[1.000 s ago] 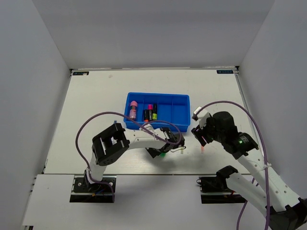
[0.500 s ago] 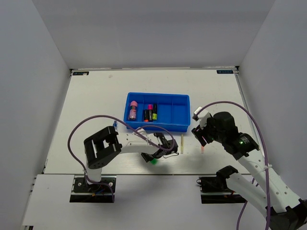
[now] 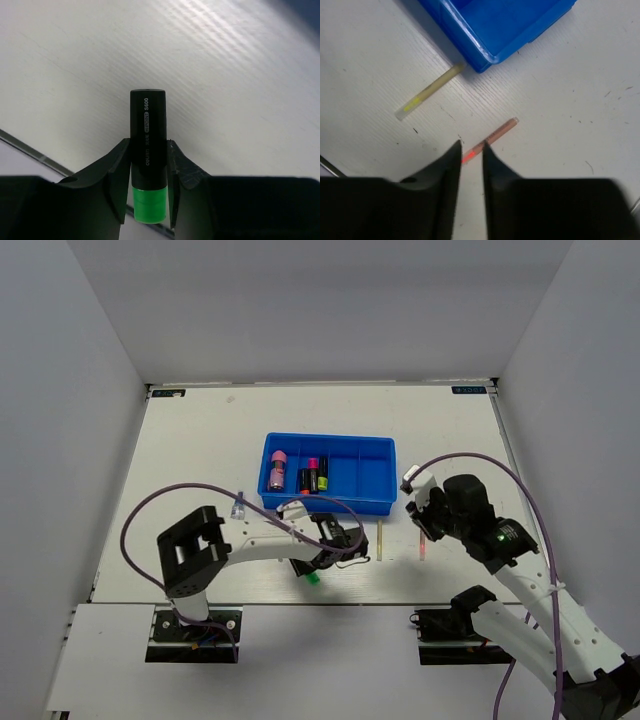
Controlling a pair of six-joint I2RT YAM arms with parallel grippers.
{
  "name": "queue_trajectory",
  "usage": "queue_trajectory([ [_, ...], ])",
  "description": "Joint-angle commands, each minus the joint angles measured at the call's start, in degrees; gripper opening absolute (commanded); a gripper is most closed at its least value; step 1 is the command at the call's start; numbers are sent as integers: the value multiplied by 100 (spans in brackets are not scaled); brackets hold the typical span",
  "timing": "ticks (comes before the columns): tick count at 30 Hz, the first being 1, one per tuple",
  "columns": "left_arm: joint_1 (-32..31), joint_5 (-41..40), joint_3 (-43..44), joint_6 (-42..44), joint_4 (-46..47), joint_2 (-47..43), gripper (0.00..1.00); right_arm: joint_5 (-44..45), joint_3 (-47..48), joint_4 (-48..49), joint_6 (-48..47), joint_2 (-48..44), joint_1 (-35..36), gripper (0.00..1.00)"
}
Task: Sort the stationery into containers
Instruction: Pick up the pen from the center of the board, then place the pen in the storage box.
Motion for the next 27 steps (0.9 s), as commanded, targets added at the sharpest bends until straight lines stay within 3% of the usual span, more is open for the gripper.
queue_trajectory([
  [1, -19, -637, 611, 1171, -389, -807, 0, -106, -49, 135, 51, -3, -10, 18],
  [2, -10, -752, 682, 1582, -459, -991, 0, -106, -58, 135, 68, -3, -19, 2],
  [3, -2, -805, 953, 1716, -477, -1019, 0, -97, -50, 144, 95, 32, -19, 0],
  [8, 191, -1236, 1640, 2909, -679, -1186, 0, -106, -85, 162, 104, 120, -19, 0],
  [11, 655, -1140, 1930, 3702, -356, -1247, 0, -132, -93, 170, 121, 164, -19, 1],
  [12, 779, -1079, 1931, 4348, 98, -1256, 0, -124, -93, 162, 113, 181, -19, 3],
  [14, 1435, -354, 1931, 4879, 714, -1239, 0, -115, -102, 170, 121, 243, -19, 11],
  [15, 1623, -114, 1931, 5543, 1066, -1126, 0, -106, -111, 179, 121, 252, -10, 13],
  [17, 2298, 833, 2088, 5891, 1436, -958, 0, -97, -102, 171, 121, 287, -19, 15],
  [21, 3073, 1680, 3019, 6666, 1263, 53, 0, -71, -137, 179, 121, 313, -19, 16],
  [22, 3144, 2003, 3569, 6857, 1141, 384, 0, -80, -137, 179, 121, 313, -19, 16],
  [27, 3487, 2507, 4610, 7211, 902, 1362, 0, 17, -164, 232, 113, 418, -19, 16],
])
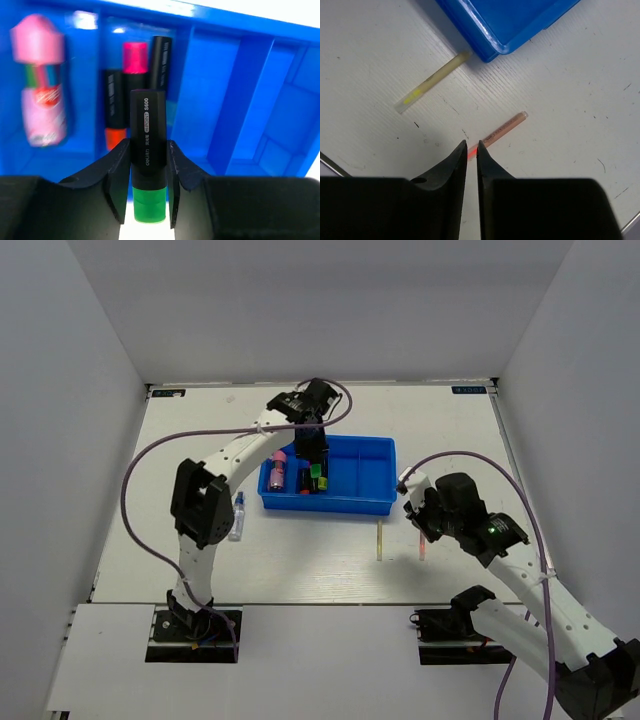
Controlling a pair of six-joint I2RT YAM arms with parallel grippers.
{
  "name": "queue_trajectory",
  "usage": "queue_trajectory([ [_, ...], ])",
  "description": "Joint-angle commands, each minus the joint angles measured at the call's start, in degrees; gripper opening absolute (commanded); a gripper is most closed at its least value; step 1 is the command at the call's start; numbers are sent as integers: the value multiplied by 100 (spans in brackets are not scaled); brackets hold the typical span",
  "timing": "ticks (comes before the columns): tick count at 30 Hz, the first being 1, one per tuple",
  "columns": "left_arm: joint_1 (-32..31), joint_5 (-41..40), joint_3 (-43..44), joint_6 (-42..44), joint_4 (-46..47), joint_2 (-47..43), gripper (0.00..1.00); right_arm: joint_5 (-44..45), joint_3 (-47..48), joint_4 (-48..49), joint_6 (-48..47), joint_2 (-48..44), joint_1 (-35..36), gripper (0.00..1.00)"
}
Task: Sort the stationery into containers
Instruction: Place the pen in the storage box.
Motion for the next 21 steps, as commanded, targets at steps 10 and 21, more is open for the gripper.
queue_trajectory([
  [10, 298, 1012, 408, 672, -8, 618, 19, 98, -68, 247, 23, 146, -23, 28],
  [21, 509, 1047, 733, 821, -114, 741, 58, 45, -59, 195, 41, 172, -6, 46],
])
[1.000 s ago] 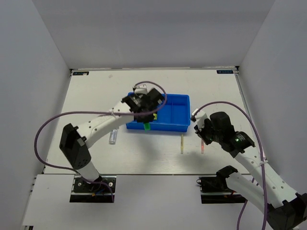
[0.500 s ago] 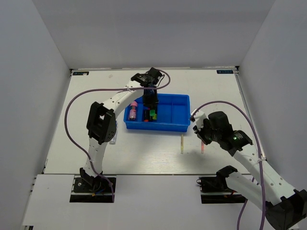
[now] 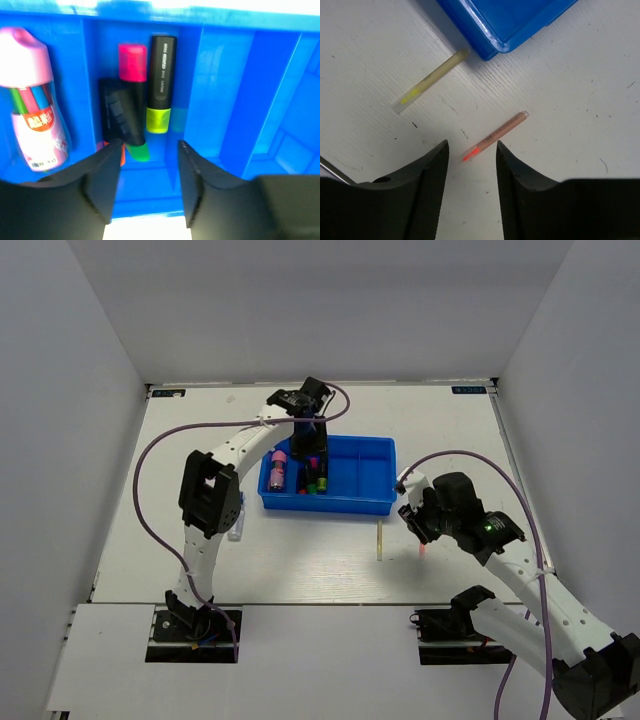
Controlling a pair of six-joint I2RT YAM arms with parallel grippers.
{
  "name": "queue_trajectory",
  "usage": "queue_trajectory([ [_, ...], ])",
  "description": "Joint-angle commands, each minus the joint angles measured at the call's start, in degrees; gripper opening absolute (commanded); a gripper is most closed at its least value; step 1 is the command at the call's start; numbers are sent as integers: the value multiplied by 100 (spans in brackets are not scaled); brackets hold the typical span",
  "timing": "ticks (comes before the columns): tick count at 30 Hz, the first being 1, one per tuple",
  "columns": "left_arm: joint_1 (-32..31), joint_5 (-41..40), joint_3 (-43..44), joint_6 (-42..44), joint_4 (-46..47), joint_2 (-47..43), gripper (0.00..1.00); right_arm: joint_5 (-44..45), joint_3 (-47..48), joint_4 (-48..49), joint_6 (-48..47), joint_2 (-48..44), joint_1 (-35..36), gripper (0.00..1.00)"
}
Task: Sort the stationery into containers
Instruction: Place the pen in the storage box, then pick up the stationery from the center of the board.
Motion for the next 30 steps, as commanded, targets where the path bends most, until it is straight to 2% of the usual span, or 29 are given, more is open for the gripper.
queue_trajectory([
  [1, 89, 146, 292, 111, -44, -65, 60, -3, -11, 133, 45, 17, -14, 48],
  [4, 98, 164, 327, 155, -61, -205, 60, -3, 7, 125, 62, 61, -32, 48],
  [5, 98, 190, 266, 146, -96, -267, 55, 6, 7, 107, 71, 87, -32, 48],
  [6, 72, 234, 204, 146, -79, -450, 44, 15, 16, 98, 80, 96, -23, 45],
  [7, 45, 182, 4, 155, 8, -592, 12, 24, 7, 124, 71, 96, -6, 38],
  [8, 2, 86, -164, 207, 70, -1106, 3, 32, 7, 116, 97, 96, -32, 27],
  [9, -112, -533, -505, 251, 131, -1320, 0, 41, -2, 133, 115, 105, -32, 13],
  [10, -131, -696, -908, 269, 167, -1496, 0, 59, -2, 134, 107, 114, -23, 0],
  [11, -122, -906, -1095, 139, 124, -2081, 0, 67, -11, 151, 115, 114, -32, 0],
  [12, 35, -960, -1767, 76, 88, -2305, 4, 76, -2, 160, 115, 149, -32, 0],
  [13, 149, -926, -2052, -2, 123, -2481, 22, 59, 7, 142, 124, 166, -23, 0],
  [14, 272, -743, -2368, -134, 201, -3153, 28, 50, 16, 151, 124, 219, -32, 14],
  [15, 822, -567, -3363, -170, 437, -3394, 33, 50, 33, 142, 107, 272, -32, 49],
  [16, 1062, -61, -3739, -162, 596, -3597, 42, 41, 68, 134, 106, 316, -15, 61],
  [17, 1517, 449, -4090, -118, 1198, -4251, 46, 15, 86, 125, 106, 359, -23, 68],
  [18, 1739, 654, -5008, -91, 1326, -4388, 50, 6, 103, 125, 89, 438, -23, 71],
  [19, 2194, 813, -5226, 48, 1405, -4607, 54, -46, 138, 90, 63, 474, -23, 69],
  [20, 2285, 797, -5471, 206, 1363, -4714, 59, -64, 165, 98, 54, 483, -6, 64],
  [21, 2321, 771, -5648, 373, 1336, -4741, 61, -73, 182, 98, 62, 561, -23, 57],
  [22, 2374, 657, -5789, 470, 1353, -4707, 63, -134, 200, 72, 71, 562, -14, 44],
  [23, 2374, 578, -5825, 637, 1258, -4654, 66, -143, 209, 55, 63, 588, -23, 40],
  [30, 2286, 428, -6247, 884, 1994, -4478, 72, -38, 130, 64, 45, 667, -23, 38],
])
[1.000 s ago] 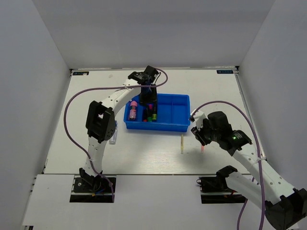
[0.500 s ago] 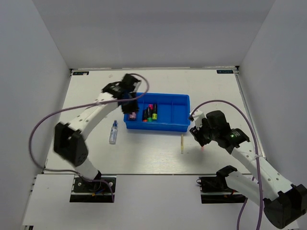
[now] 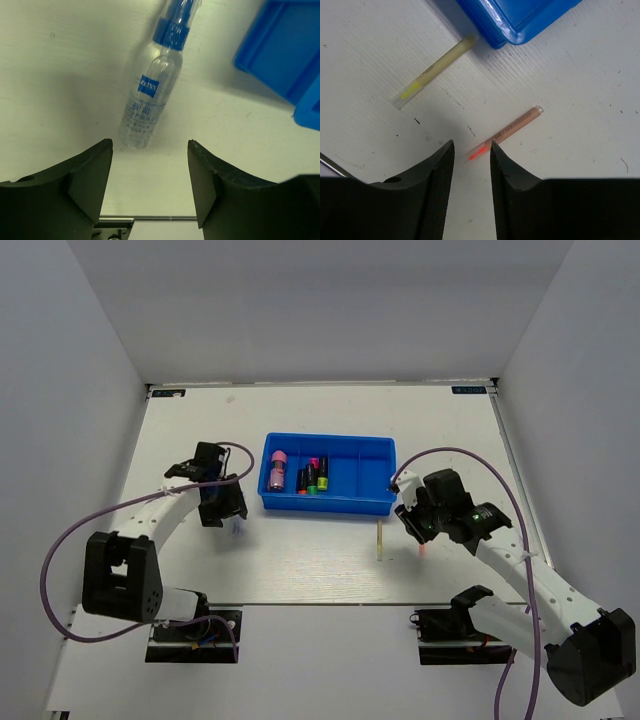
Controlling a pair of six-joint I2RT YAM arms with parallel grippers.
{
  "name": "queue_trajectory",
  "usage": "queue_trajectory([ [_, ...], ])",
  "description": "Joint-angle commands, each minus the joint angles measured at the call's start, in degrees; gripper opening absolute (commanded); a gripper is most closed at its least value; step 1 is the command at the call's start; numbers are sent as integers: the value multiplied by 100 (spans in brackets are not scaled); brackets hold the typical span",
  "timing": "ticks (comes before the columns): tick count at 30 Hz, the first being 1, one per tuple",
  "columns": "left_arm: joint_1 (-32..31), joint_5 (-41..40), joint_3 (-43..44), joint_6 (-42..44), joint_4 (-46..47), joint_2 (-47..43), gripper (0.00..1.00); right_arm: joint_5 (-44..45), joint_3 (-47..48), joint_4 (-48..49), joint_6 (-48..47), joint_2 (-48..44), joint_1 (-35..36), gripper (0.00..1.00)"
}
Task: Sort the stationery into containers
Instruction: Pick up the stationery from the center of the board.
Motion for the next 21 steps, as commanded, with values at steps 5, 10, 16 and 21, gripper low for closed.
queue_trajectory([
  [5, -20, -179, 148, 347, 702, 306, 72, 25, 101, 61, -38, -15, -32, 40],
  [10, -98, -576, 158, 409, 781, 543, 70, 17, 101, 61, -56, -15, -23, 41],
  [16, -257, -1068, -53, 391, 1018, 728, 66, 26, 66, 79, -73, -50, -32, 41],
  [21, -459, -1692, -124, 374, 887, 939, 62, 17, 66, 79, -91, -94, -32, 42],
])
